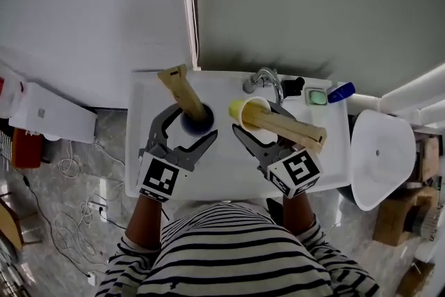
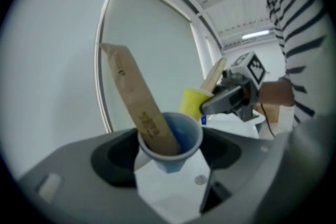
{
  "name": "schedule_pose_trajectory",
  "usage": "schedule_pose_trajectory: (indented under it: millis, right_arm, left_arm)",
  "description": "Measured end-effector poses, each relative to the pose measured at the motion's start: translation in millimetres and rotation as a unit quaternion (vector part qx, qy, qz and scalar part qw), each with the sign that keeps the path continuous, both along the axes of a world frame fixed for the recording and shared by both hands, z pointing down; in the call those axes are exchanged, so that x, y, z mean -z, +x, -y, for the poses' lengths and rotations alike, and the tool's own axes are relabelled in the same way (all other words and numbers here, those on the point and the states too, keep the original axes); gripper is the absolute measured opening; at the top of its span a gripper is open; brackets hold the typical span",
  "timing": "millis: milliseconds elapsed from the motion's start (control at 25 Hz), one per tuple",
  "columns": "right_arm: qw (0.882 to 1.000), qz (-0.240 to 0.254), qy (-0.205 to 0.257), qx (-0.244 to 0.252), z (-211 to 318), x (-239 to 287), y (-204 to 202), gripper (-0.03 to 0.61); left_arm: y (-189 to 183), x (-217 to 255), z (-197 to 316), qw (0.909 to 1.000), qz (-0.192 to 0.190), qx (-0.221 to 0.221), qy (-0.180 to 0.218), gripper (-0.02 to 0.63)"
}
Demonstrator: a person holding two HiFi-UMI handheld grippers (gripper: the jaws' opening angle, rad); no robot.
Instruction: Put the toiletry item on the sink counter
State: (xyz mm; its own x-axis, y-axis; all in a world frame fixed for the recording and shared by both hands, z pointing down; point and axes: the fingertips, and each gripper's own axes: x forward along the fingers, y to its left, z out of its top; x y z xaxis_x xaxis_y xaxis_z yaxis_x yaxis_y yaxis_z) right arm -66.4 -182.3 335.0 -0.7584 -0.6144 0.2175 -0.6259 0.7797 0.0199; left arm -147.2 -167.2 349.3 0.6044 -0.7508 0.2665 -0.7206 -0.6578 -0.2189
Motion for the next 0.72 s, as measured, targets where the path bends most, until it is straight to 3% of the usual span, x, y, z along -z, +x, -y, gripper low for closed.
schedule_pose_trajectory:
  millis: [400, 720]
  right_arm:
    - [0.997, -0.039, -0.007, -0.071, 31, -18, -15, 0.333]
    - [0.992, -0.057, -0.043, -0.105, 60, -62, -27, 0.333]
  left_arm:
    - [-22, -10, 37, 0.9983, 0.013, -0.054, 0.017, 0.362]
    - [-32, -41, 64, 0.9971, 0.005, -0.076, 0.007, 0.362]
